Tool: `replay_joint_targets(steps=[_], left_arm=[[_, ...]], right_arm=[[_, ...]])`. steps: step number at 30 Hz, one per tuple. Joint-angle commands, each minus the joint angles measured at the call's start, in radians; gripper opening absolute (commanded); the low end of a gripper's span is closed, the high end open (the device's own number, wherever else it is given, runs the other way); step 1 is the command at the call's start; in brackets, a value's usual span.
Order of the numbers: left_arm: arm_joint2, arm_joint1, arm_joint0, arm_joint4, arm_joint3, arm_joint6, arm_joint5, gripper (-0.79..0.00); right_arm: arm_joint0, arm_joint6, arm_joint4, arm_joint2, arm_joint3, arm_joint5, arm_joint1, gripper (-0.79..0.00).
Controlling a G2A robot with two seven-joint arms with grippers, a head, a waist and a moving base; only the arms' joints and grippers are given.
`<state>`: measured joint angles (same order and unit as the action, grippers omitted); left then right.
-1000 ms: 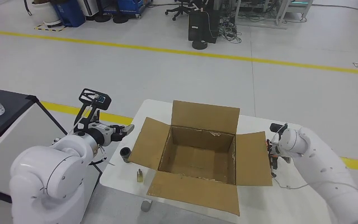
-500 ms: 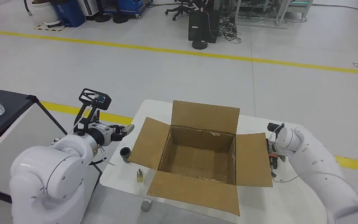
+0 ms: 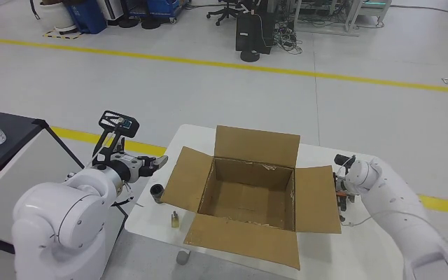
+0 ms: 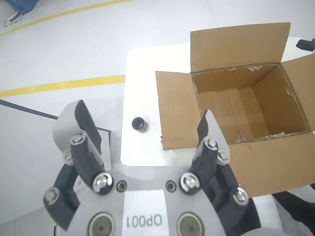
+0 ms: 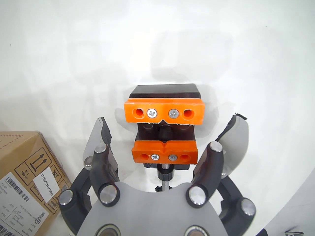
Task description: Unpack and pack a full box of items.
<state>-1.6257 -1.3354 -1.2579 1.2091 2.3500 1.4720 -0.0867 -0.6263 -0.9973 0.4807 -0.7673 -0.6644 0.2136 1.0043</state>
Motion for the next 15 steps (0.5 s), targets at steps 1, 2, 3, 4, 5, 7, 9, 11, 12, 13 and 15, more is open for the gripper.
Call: replay_joint_targets(steps=[1, 2, 3, 4, 5, 7, 9, 11, 12, 13, 15], left_arm=[[0.0, 0.0, 0.0, 0.0, 0.0, 0.0, 0.0, 0.0], [0.0, 0.0, 0.0, 0.0, 0.0, 0.0, 0.0, 0.0], [0.0, 0.0, 0.0, 0.0, 0.0, 0.0, 0.0, 0.0], [0.0, 0.0, 0.0, 0.0, 0.0, 0.0, 0.0, 0.0], [0.0, 0.0, 0.0, 0.0, 0.0, 0.0, 0.0, 0.0], [0.0, 0.0, 0.0, 0.0, 0.0, 0.0, 0.0, 0.0], [0.0, 0.0, 0.0, 0.0, 0.0, 0.0, 0.0, 0.0], [0.0, 0.0, 0.0, 0.0, 0.0, 0.0, 0.0, 0.0], [0.0, 0.0, 0.0, 0.0, 0.0, 0.0, 0.0, 0.0], [0.0, 0.0, 0.0, 0.0, 0.0, 0.0, 0.0, 0.0], [0.0, 0.0, 0.0, 0.0, 0.0, 0.0, 0.0, 0.0]], right_arm=[[0.0, 0.002, 0.002, -0.002, 0.005, -0.008, 0.002, -0.074], [0.0, 0.002, 0.002, -0.004, 0.007, -0.011, 0.003, -0.074], [0.0, 0.001, 0.002, -0.005, 0.008, -0.012, 0.004, -0.077], [0.001, 0.0, 0.001, -0.007, 0.009, -0.013, 0.004, -0.089], [0.001, 0.001, 0.003, -0.008, 0.008, -0.014, 0.005, -0.123], [0.0, 0.0, 0.006, -0.011, 0.008, -0.013, 0.006, -0.234], [-0.001, 0.001, 0.011, -0.013, 0.007, -0.015, 0.007, -0.299], [-0.002, 0.002, 0.015, -0.015, 0.008, -0.014, 0.008, -0.434], [-0.003, 0.001, 0.017, -0.017, 0.007, -0.014, 0.008, -0.443], [-0.004, 0.001, 0.02, -0.018, 0.007, -0.015, 0.008, -0.48], [-0.007, 0.0, 0.024, -0.02, 0.006, -0.015, 0.009, -0.576]])
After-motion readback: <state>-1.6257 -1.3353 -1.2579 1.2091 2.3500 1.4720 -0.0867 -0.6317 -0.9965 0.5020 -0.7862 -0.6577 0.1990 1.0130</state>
